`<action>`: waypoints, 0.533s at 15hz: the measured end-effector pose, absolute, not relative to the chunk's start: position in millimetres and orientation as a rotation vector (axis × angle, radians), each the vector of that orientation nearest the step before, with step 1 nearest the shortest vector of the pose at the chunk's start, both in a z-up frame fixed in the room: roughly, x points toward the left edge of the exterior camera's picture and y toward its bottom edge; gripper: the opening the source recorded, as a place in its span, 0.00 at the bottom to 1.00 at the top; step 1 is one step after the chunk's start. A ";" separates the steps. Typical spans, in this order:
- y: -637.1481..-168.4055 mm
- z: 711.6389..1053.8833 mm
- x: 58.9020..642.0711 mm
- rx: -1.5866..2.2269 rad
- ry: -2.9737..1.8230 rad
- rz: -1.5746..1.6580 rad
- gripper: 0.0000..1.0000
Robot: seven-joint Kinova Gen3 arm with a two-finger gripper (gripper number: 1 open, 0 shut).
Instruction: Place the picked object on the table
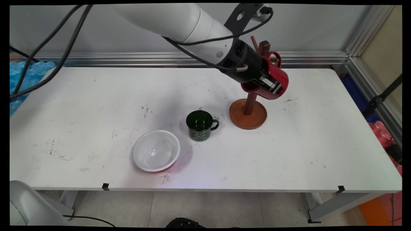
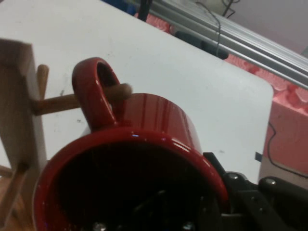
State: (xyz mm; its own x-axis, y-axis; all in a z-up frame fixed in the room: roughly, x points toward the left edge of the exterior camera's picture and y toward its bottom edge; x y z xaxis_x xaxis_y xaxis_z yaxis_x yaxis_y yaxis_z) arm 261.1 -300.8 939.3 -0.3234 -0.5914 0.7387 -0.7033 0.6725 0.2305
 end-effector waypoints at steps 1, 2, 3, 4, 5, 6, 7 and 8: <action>-299.2 940.8 260.6 0.995 -2.029 0.163 0.00; -296.8 943.1 259.7 0.989 -2.027 0.160 0.00; -293.9 945.6 258.6 0.981 -2.027 0.155 0.00; -290.9 948.2 257.3 0.974 -2.026 0.150 0.00; -287.8 950.9 256.0 0.967 -2.025 0.145 0.00; -285.1 953.4 254.9 0.961 -2.024 0.139 0.00; -281.9 956.4 253.8 0.953 -2.025 0.133 0.00; -278.7 959.2 253.3 0.947 -2.027 0.128 0.00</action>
